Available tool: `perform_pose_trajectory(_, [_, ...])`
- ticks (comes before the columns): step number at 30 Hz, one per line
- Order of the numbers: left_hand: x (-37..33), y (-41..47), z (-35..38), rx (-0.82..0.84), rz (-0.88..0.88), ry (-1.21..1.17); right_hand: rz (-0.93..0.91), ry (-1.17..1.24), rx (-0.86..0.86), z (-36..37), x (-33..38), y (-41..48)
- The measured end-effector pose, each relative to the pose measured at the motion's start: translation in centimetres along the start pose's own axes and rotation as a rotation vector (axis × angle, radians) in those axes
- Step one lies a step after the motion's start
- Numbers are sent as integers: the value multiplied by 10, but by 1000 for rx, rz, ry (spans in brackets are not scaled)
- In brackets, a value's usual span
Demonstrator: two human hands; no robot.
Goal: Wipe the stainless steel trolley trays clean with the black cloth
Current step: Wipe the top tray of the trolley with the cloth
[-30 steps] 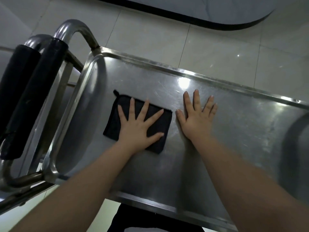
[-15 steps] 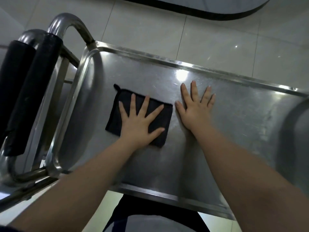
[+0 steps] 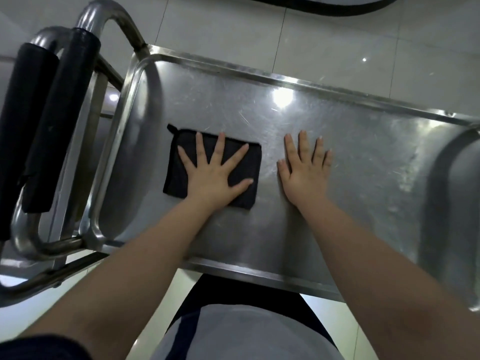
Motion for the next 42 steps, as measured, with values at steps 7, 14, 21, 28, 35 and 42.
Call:
perform_pose_trajectory(7, [-16,92,-24,62,-65,-34,18,-3,-42,10,0,-13])
perform_pose_trajectory(14, [-42,-27,5,-60,174,11,2,-1,-23,8,-1,-13])
perform_pose_trajectory(21, [-54,-127,29,-46,145,-2,-27,14,9,4,-1,-15])
perform_pose_trajectory(28, [-15,-54,7,36,-96,-64,-60,46,-50,15,-5,-55])
perform_pose_trajectory(35, [-7,-32,-2,78,-140,-35,-31,-5,-21,29,-8,-74])
perform_pose_trajectory(42, [-3,-131,26,-7,-23,50,-67,-20,42,22,-7,-78])
Point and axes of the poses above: each hand's wrist, its own y-axis towards the middle knuckle, its own z-axis out of the palm, x = y × z, the point moved 3 cm from there along y, towards the middle knuckle, and after that the axes turned 4 degrees about y, right-handed, at the moved point
